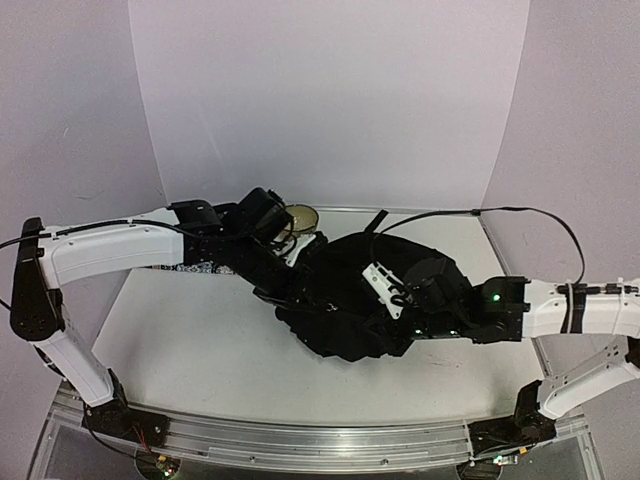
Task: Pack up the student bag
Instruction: Hold the largest pocket of the student bag, then zip the largest pocket of the bag in the student bag.
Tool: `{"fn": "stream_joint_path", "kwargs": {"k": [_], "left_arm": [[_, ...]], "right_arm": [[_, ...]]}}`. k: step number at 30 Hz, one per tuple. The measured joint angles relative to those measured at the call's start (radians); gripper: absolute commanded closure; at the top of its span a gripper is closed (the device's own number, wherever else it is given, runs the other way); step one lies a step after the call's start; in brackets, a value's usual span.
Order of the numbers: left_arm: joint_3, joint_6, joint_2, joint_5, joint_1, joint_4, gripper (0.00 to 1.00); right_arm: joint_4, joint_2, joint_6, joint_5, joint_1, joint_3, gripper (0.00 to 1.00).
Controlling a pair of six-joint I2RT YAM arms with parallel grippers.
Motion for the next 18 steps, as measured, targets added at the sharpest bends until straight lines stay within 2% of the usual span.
{"fn": "stream_joint_path", "kwargs": {"k": [8, 14, 18], "left_arm": [[-0.087, 0.01, -0.066, 0.033, 0.166, 0.021, 1.0], [-0.092, 0.051, -0.065, -0.003, 0.189, 0.01, 1.0], [-0.092, 0.066, -0.033, -0.027, 0.201, -0.011, 1.0]], "right_arm": [[-0.116, -0.218, 0.02, 0.048, 0.0, -0.079, 1.0], [-0.16, -0.318, 0.052, 0.101, 0.002, -0.12, 1.0], [-0.195, -0.327, 0.067, 0.104, 0.002, -0.121, 0.94]]}}
